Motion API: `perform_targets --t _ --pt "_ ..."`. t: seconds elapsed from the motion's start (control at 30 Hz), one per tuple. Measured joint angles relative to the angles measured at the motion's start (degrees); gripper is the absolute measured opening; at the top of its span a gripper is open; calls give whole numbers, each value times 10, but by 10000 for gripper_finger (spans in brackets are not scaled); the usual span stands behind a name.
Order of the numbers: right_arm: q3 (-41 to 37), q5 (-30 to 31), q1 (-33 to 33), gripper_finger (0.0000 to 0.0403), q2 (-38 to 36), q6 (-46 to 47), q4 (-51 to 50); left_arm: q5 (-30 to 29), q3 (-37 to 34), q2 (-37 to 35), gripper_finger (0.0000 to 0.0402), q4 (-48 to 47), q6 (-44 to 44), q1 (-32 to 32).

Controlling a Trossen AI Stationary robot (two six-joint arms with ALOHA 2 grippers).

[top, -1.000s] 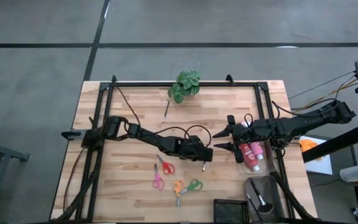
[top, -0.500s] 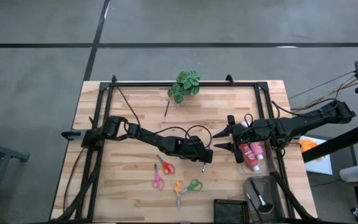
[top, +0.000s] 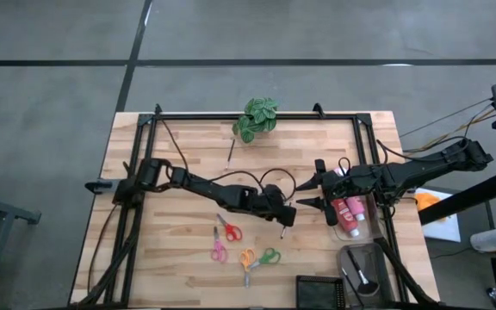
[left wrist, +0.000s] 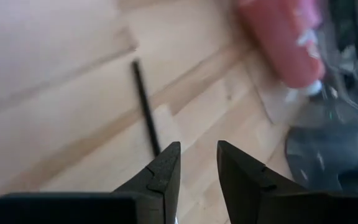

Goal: Pick & Place Paint Supplies
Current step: Put the black paint brush into the gray bin

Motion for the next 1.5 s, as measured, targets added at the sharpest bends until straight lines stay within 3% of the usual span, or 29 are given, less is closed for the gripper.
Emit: perform_targets --t 0.13,0.33,0.5,0.7,1.17,1.5 --pt "0 0 0 171 0 0 2 24 -1 -40 107 -23 120 8" --pt "0 0 0 171 0 0 0 6 -35 -136 107 -16 339 6" --pt "0 0 0 171 0 0 0 -35 -111 -254 106 27 446 7" --pt "0 0 0 171 0 0 0 -38 -235 -425 106 63 543 6" --pt "0 0 0 171 0 0 0 -35 -536 -860 106 64 575 6" --pt "0 0 0 171 0 0 0 -35 -683 -1064 106 80 595 6"
